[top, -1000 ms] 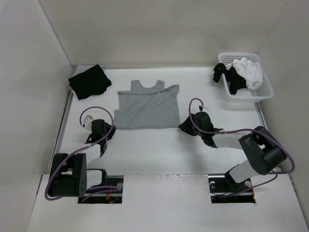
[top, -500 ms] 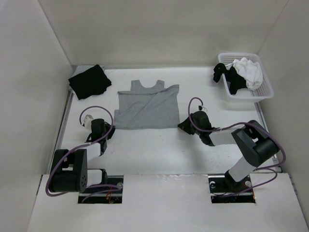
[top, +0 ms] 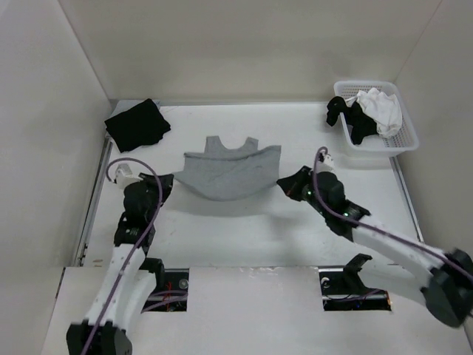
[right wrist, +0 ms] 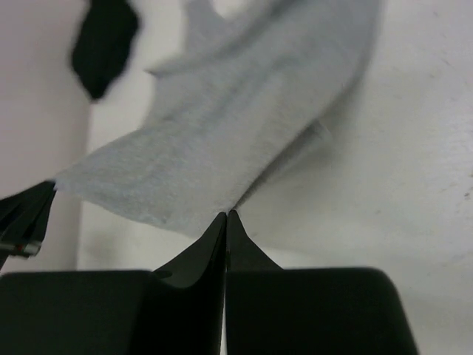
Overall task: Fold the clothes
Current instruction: Fold the tank top
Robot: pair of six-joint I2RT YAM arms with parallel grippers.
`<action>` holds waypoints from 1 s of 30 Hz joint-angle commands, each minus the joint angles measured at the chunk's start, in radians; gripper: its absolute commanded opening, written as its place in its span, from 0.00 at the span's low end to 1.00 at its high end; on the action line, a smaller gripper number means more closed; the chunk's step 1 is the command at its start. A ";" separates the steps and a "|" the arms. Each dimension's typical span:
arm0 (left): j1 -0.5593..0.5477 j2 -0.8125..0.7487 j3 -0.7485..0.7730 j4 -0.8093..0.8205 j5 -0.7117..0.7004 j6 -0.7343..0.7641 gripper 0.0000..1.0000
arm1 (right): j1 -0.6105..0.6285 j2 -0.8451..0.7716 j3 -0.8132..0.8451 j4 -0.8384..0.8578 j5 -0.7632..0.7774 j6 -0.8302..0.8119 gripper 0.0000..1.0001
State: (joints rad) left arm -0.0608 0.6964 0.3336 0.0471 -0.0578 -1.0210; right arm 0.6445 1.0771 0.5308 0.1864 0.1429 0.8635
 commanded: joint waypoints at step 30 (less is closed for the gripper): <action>-0.026 0.548 0.350 0.138 -0.033 0.025 0.00 | -0.305 0.386 0.498 -0.243 -0.219 -0.251 0.02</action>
State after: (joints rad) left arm -0.0914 1.1164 0.5850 -0.0723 -0.0620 -0.9813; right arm 0.3904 1.3434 0.9001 -0.2359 0.0471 0.6277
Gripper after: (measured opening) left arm 0.014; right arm 0.023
